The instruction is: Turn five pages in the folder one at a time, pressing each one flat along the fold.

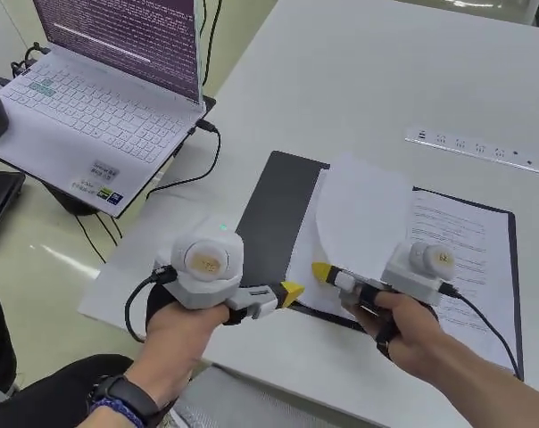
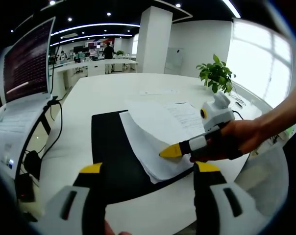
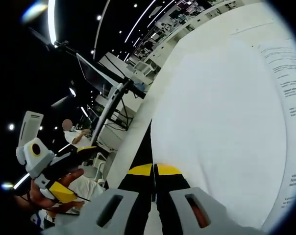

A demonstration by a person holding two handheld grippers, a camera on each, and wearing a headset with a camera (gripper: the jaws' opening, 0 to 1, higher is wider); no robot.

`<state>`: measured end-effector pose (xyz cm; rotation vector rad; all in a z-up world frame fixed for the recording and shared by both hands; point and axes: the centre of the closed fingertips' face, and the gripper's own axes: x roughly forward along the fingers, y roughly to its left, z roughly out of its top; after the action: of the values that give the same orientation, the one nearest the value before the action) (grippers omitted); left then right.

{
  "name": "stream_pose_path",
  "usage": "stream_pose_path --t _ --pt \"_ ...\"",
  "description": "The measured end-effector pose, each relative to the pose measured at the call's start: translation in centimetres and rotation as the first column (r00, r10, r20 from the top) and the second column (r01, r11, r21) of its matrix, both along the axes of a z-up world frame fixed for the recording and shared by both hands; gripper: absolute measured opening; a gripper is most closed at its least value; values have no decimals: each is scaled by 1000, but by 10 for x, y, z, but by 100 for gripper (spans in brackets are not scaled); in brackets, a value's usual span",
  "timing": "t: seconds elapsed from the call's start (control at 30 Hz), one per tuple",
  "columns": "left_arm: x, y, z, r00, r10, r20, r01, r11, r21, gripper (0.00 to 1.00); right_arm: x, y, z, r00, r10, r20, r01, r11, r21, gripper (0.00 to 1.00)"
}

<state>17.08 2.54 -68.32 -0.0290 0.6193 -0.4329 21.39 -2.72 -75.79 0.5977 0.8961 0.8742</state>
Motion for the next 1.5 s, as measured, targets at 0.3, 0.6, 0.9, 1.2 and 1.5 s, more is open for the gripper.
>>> stream_pose_path --t 0.3,0.6,0.9,1.2,1.5 --pt "0 1 -2 1000 -7 -8 7 1000 1 73 2 1 -15 999 -16 -33 16 1000 -19 0" --pt "6 -3 -1 1000 -12 -14 12 1000 1 71 0 2 -38 999 -33 -40 29 996 -89 0" --pt "4 -1 -3 1000 -6 -21 6 1000 5 71 -1 6 -34 998 -26 -53 23 998 -57 5" --pt "8 -1 -5 999 -10 -37 10 1000 5 69 -18 17 -16 997 28 -66 -26 999 36 25" --pt "15 -6 -10 999 -24 -40 24 1000 -2 64 -43 2 -2 992 125 -5 -125 992 34 31"
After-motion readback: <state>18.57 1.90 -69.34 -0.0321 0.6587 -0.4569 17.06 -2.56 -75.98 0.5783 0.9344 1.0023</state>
